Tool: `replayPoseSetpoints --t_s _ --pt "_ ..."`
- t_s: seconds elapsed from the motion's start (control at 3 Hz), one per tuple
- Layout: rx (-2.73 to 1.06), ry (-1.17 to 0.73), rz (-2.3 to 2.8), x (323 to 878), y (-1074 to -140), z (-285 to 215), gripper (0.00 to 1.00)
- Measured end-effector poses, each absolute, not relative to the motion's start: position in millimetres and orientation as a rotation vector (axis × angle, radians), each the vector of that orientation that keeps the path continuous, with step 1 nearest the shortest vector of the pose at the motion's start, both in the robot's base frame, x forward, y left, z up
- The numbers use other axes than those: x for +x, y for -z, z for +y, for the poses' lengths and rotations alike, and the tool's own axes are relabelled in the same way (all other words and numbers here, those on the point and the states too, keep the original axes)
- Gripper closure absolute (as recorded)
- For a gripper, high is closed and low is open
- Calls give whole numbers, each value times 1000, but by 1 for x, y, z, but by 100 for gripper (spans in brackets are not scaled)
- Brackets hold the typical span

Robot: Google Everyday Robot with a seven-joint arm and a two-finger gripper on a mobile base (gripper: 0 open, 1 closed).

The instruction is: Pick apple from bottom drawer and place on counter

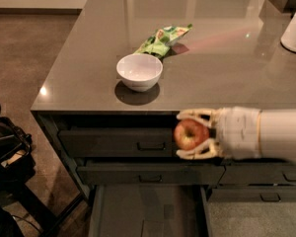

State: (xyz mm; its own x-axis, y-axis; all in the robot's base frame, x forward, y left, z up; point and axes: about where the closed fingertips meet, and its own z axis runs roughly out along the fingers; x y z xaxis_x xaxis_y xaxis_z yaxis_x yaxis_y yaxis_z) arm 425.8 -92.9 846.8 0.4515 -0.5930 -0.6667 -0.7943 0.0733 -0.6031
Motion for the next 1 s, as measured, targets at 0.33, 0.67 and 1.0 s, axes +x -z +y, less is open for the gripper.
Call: replayPoseSetpoints --t_s 0.33,0.67,1.0 --pt "-1700 -115 1179 442 -925 -94 100" --pt "-1692 -64 1139 451 -961 -96 100" --pt "-1705 -73 1150 458 -955 -98 100"
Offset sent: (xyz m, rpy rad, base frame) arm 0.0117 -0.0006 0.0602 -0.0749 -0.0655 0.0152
